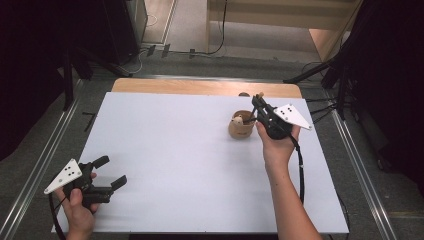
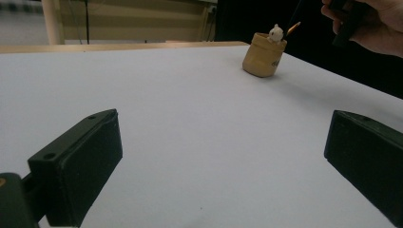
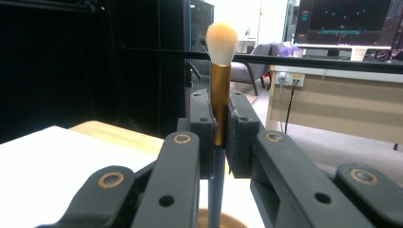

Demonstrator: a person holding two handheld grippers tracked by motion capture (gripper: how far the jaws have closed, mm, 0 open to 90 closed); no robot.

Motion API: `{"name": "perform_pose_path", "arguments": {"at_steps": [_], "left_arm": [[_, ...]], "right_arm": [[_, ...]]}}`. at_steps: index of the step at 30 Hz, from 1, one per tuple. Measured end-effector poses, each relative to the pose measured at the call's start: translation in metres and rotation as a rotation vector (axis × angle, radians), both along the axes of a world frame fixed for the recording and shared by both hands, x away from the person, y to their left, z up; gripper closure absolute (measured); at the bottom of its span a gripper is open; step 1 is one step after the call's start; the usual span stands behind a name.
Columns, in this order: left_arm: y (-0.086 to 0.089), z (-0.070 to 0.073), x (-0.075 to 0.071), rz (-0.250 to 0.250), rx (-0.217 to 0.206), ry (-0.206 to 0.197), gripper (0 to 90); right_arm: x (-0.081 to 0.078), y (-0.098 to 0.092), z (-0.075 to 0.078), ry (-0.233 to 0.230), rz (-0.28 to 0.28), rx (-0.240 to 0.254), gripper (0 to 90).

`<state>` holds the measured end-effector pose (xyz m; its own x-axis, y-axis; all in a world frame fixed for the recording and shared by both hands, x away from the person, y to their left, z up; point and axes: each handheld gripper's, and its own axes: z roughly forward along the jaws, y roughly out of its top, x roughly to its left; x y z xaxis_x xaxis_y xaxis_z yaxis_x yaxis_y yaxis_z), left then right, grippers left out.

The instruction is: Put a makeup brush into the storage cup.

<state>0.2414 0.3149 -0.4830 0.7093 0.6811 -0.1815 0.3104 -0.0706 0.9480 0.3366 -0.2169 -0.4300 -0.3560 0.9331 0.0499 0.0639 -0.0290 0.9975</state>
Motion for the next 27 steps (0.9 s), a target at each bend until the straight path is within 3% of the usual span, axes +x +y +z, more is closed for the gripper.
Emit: {"name": "perform_pose_path", "arguments": {"at_steps": [27], "left_arm": [[-0.002, 0.0, 0.0, -0.006, 0.004, 0.002, 0.0]], "right_arm": [[0.011, 0.0, -0.033, 0.081, -0.024, -0.009, 84.7]]}}
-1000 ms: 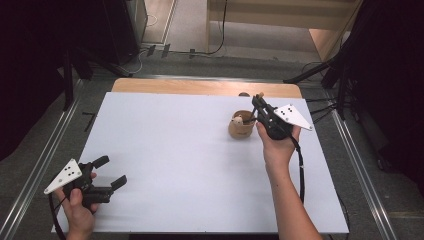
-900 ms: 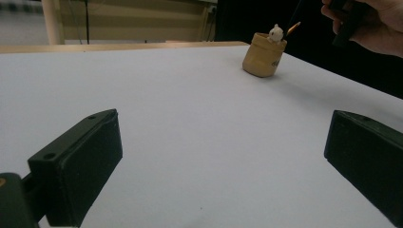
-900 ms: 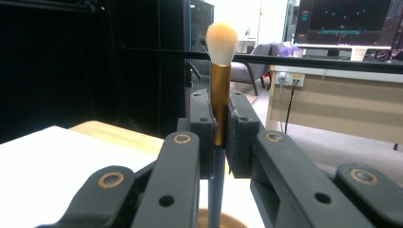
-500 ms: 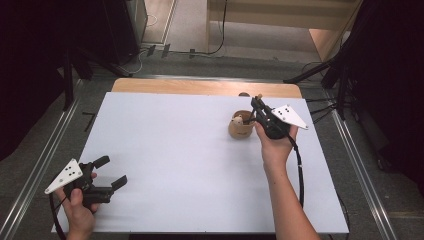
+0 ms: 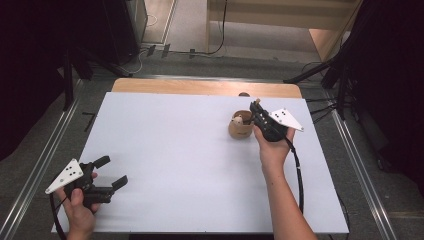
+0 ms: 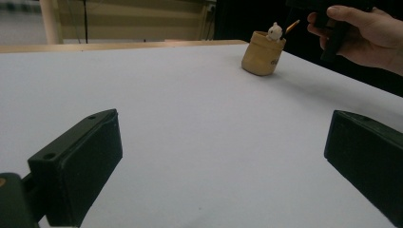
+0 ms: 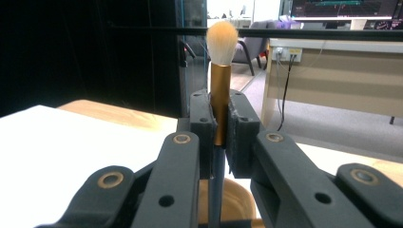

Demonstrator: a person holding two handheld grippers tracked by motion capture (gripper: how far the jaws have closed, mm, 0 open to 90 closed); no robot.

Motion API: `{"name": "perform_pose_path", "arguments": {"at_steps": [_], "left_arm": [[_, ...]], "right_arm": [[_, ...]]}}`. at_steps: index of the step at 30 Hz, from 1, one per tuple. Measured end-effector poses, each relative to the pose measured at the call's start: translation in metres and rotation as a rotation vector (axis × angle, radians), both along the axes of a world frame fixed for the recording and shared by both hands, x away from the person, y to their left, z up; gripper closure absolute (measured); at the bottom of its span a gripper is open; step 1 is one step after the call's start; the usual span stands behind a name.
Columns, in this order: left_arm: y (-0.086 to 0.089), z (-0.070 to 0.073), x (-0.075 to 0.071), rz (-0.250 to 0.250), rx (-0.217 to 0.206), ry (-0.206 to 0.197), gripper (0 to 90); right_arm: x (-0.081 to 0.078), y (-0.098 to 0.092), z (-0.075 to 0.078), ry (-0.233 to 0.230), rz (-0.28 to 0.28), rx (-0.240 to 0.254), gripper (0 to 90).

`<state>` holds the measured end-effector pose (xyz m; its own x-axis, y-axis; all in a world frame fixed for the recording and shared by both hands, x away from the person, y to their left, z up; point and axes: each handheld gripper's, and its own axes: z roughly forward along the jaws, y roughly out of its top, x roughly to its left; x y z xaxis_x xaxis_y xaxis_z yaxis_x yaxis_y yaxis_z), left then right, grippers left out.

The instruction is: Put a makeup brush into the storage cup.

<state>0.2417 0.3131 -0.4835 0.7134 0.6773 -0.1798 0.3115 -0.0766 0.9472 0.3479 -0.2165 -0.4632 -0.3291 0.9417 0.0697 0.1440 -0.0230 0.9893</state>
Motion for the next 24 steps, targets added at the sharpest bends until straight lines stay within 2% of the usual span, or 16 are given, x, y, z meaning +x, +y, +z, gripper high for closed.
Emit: {"name": "perform_pose_path", "arguments": {"at_steps": [3, 6, 11, 13, 15, 20, 22, 24], "left_arm": [[0.0, 0.0, 0.0, 0.0, 0.0, -0.002, 0.0], [0.0, 0.0, 0.0, 0.001, -0.002, 0.001, 0.0], [0.0, 0.0, 0.0, -0.001, 0.001, 0.001, 0.0], [-0.001, 0.0, 0.0, -0.001, 0.001, 0.001, 0.0], [-0.001, 0.0, 0.0, 0.0, 0.003, 0.001, 0.0], [-0.002, 0.0, 0.0, -0.001, 0.004, 0.001, 0.0], [-0.002, 0.0, 0.0, -0.002, 0.005, 0.0, 0.0], [-0.002, 0.0, 0.0, -0.004, 0.008, -0.002, 0.0]], "right_arm": [[0.0, -0.001, -0.004, 0.012, -0.007, 0.001, 83.8], [-0.001, -0.002, -0.005, 0.025, -0.024, 0.007, 69.7], [-0.007, -0.008, -0.004, 0.04, -0.04, -0.015, 55.2], [-0.01, -0.009, -0.003, 0.051, -0.048, 0.002, 47.2], [-0.014, -0.011, -0.002, 0.042, -0.054, 0.018, 40.2], [-0.022, -0.016, -0.002, 0.038, -0.057, -0.008, 33.2], [-0.025, -0.018, -0.001, 0.045, -0.05, -0.005, 28.0], [-0.029, -0.019, -0.001, 0.032, -0.045, 0.006, 24.6]]}}
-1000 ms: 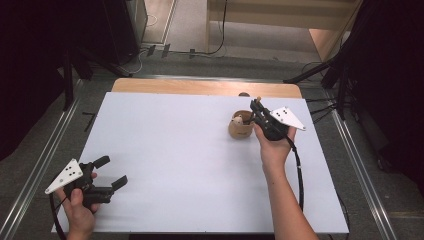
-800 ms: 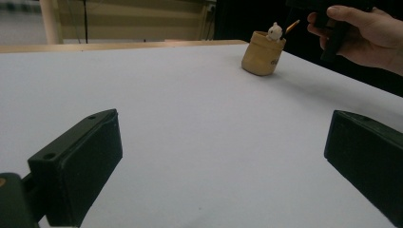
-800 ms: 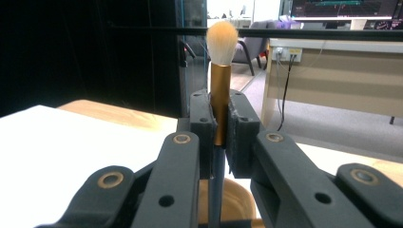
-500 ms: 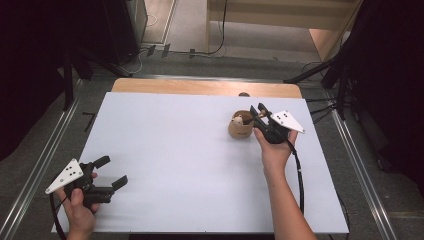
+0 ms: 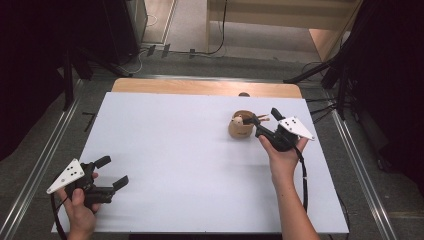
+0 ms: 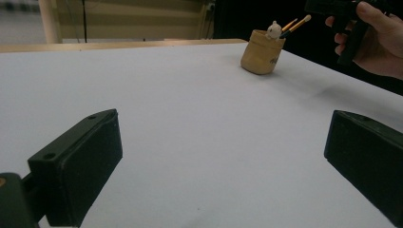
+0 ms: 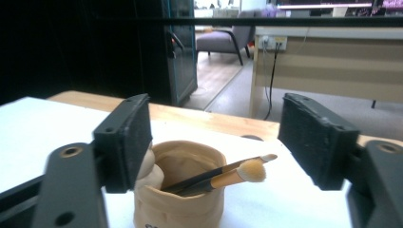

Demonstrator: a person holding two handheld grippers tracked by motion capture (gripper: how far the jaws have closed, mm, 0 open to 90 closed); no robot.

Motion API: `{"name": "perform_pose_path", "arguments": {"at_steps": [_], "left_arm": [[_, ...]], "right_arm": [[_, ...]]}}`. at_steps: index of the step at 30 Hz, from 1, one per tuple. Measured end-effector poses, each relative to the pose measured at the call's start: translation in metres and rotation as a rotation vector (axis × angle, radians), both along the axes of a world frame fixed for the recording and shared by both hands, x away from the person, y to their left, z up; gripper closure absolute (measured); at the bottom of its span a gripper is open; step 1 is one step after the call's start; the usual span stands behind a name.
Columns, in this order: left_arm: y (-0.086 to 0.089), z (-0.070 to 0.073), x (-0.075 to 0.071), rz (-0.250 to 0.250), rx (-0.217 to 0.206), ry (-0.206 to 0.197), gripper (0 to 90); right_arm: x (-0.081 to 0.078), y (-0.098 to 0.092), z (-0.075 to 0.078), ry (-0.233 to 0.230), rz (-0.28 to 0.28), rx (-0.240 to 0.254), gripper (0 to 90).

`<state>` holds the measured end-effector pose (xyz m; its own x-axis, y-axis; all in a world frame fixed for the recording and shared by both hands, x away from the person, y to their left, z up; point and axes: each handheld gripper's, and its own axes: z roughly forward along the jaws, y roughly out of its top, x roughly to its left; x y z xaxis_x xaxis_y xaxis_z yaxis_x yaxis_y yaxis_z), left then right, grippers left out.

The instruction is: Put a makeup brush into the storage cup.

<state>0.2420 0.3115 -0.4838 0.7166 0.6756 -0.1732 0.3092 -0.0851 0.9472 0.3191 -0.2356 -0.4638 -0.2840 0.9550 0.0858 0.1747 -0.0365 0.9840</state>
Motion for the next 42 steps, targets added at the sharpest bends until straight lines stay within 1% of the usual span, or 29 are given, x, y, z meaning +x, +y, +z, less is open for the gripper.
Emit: {"name": "perform_pose_path", "arguments": {"at_steps": [3, 5, 7, 10, 12, 16, 23, 25, 30, 35, 38, 42], "left_arm": [[0.0, 0.0, 0.0, 0.001, -0.002, 0.001, 0.0], [0.0, 0.0, 0.0, 0.001, -0.002, 0.001, 0.0], [0.0, 0.0, 0.0, 0.0, 0.0, 0.002, 0.0], [0.0, 0.0, 0.0, 0.001, -0.001, 0.002, 0.0], [-0.001, 0.0, 0.0, 0.001, -0.002, 0.002, 0.0], [-0.001, 0.0, 0.0, -0.002, 0.002, 0.003, 0.0], [-0.001, -0.001, 0.0, -0.003, 0.002, 0.003, 0.0], [-0.001, -0.001, 0.0, -0.003, 0.003, 0.004, 0.0], [-0.002, 0.0, 0.0, -0.002, 0.001, 0.003, 0.0], [-0.002, -0.001, 0.0, -0.002, 0.0, 0.003, 0.0], [-0.002, -0.001, 0.0, -0.004, 0.002, 0.003, 0.0], [-0.002, -0.001, 0.0, -0.003, 0.0, 0.004, 0.0]], "right_arm": [[-0.005, -0.001, 0.001, 0.004, 0.015, 0.001, 19.1], [-0.008, -0.001, 0.001, 0.019, 0.023, 0.005, 15.0], [-0.011, -0.002, 0.0, 0.028, 0.029, 0.001, 13.2], [-0.017, -0.004, -0.001, 0.029, 0.025, -0.009, 7.8], [-0.02, -0.006, -0.002, 0.034, 0.021, -0.002, 5.4], [-0.028, -0.01, -0.004, 0.043, 0.03, 0.002, 0.0], [-0.04, -0.015, -0.009, 0.043, 0.041, 0.005, 0.0], [-0.043, -0.016, -0.01, 0.036, 0.042, -0.002, 0.0], [-0.051, -0.019, -0.012, 0.043, 0.045, -0.007, 0.0], [-0.059, -0.025, -0.016, 0.044, 0.038, -0.011, 0.0], [-0.064, -0.028, -0.02, 0.052, 0.037, -0.023, 0.0], [-0.07, -0.034, -0.023, 0.056, 0.026, -0.015, 0.0]]}}
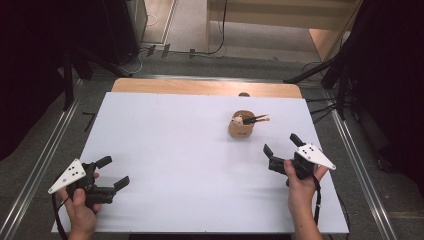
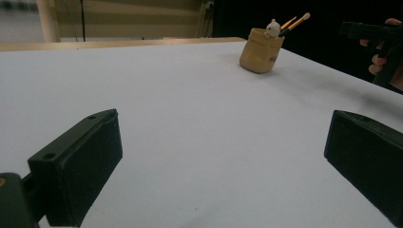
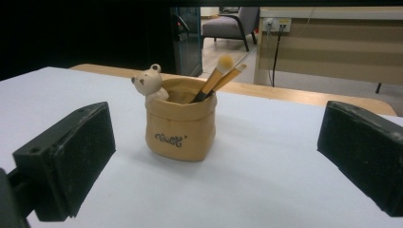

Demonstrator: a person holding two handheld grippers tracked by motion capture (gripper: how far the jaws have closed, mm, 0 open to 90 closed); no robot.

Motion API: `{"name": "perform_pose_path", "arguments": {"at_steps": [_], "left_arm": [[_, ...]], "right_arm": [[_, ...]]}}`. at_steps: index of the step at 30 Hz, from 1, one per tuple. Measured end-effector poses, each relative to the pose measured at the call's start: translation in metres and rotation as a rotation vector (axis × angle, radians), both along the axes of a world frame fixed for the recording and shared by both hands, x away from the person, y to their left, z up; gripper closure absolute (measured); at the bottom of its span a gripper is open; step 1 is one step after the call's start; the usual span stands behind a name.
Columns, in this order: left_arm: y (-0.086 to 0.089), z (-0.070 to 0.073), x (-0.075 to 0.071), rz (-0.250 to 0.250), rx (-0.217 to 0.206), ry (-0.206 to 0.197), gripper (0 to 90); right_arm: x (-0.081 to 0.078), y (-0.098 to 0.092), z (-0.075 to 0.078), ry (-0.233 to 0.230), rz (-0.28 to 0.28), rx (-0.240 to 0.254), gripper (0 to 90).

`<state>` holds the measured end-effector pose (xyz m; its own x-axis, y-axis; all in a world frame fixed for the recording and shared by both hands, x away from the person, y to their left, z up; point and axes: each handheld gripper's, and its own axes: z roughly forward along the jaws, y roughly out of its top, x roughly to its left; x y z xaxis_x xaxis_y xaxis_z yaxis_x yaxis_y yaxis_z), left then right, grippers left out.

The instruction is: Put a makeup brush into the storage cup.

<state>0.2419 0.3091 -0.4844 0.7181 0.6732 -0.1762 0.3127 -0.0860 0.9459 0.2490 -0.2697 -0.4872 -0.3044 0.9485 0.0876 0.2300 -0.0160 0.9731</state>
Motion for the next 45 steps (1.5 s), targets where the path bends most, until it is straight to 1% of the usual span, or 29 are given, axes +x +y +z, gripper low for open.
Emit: {"name": "perform_pose_path", "arguments": {"at_steps": [5, 7, 15, 21, 33, 37, 43, 45], "left_arm": [[0.0, 0.0, 0.0, -0.001, 0.003, 0.001, 0.0], [0.0, 0.0, 0.0, -0.002, 0.005, 0.0, 0.0], [-0.001, 0.0, -0.001, -0.002, 0.004, -0.002, 0.0], [-0.001, 0.0, 0.0, -0.002, 0.004, -0.001, 0.0], [-0.002, 0.0, -0.001, -0.003, 0.006, -0.002, 0.0], [-0.002, 0.0, -0.001, -0.004, 0.007, -0.003, 0.0], [-0.003, 0.0, -0.001, -0.004, 0.01, -0.003, 0.0], [-0.002, 0.001, -0.001, -0.004, 0.009, -0.005, 0.0]], "right_arm": [[-0.008, -0.007, -0.004, 0.001, -0.001, -0.004, 0.0], [-0.01, -0.009, -0.004, 0.0, -0.004, -0.013, 0.0], [-0.022, -0.019, -0.007, -0.005, -0.007, -0.017, 0.0], [-0.031, -0.028, -0.01, 0.0, -0.018, -0.018, 0.0], [-0.048, -0.042, -0.013, 0.007, -0.025, -0.035, 0.0], [-0.053, -0.046, -0.014, 0.009, -0.031, -0.03, 0.0], [-0.059, -0.051, -0.017, 0.016, -0.035, -0.038, 0.0], [-0.061, -0.053, -0.018, 0.014, -0.037, -0.032, 0.0]]}}
